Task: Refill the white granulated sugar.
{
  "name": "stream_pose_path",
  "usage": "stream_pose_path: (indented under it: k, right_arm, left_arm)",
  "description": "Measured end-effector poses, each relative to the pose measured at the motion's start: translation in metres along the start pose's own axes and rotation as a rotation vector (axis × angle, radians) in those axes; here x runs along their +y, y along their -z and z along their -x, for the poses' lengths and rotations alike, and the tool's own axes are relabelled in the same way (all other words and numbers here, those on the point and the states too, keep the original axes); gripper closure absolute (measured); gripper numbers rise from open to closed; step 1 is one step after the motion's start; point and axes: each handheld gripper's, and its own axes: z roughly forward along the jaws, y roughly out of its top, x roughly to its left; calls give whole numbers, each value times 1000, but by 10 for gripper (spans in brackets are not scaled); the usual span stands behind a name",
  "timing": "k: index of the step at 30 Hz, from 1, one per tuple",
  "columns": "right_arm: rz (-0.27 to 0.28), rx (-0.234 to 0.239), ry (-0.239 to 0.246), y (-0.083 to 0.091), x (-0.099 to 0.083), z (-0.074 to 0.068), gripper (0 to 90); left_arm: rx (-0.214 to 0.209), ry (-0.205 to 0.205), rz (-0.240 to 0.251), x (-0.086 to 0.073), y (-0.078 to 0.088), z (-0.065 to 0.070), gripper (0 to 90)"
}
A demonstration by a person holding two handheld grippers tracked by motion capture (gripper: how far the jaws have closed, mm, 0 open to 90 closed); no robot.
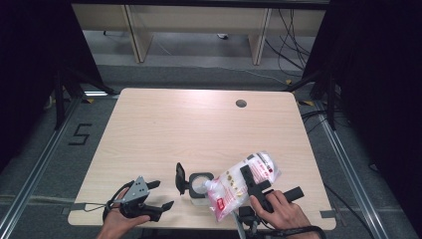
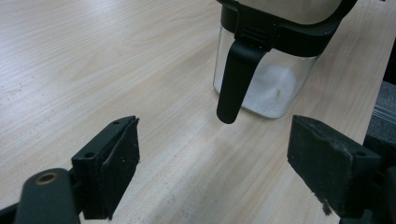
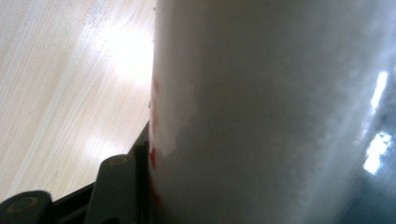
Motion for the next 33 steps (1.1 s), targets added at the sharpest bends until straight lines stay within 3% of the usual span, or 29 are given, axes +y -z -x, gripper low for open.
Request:
stream_pose_path:
  k: [2, 3, 4, 5, 6, 7, 9, 12, 13, 16, 21, 26, 27, 28, 31, 33]
  right_arm:
    - [-3, -1, 2, 0, -1, -1, 463]
    - [-4, -1, 4, 0, 0, -1, 463]
    - [-8, 4, -13, 1, 0, -1, 463]
    - [-6, 0, -14, 1, 1, 0, 463]
    - [-7, -1, -23, 1, 1, -1, 463]
    - [-11, 0, 10, 1, 0, 2, 464]
    - [-4, -6, -16, 0, 0, 2, 464]
    - [-3, -10, 31, 0, 0, 6, 464]
    - [-5, -4, 20, 0, -1, 5, 464]
    - [-9, -5, -8, 0, 0, 3, 465]
    - [-8, -8, -13, -1, -1, 3, 465]
    - [2, -11, -6, -1, -1, 4, 466]
    - [10, -13, 7, -2, -1, 5, 466]
    - [2, -12, -11, -1, 0, 4, 466]
    - [5, -10, -15, -1, 1, 3, 466]
    - [2, -7, -36, 0, 1, 1, 466]
  left_arm:
    - [0, -8, -1, 0, -1, 0, 163]
    - [2, 18, -3, -1, -1, 1, 163]
    - [2, 20, -2, -1, -1, 2, 163]
    - [3, 0, -1, 0, 0, 0, 163]
    - [3, 9, 3, 0, -1, 0, 163]
    - [2, 5, 3, 0, -1, 0, 163]
    - [5, 7, 3, -1, -1, 0, 163]
    - [1, 28, 10, -1, -1, 1, 164]
    - [2, 7, 4, 0, -1, -1, 164]
    - [-2, -5, 4, -1, -1, -1, 163]
    - [0, -6, 4, -1, -1, -1, 164]
    - [5, 23, 2, -1, -2, 0, 164]
    - [1, 1, 2, -1, -1, -1, 164]
    - [0, -8, -2, -1, -1, -1, 164]
    - [2, 8, 4, 0, -1, -1, 164]
    - [-2, -4, -4, 0, 0, -1, 164]
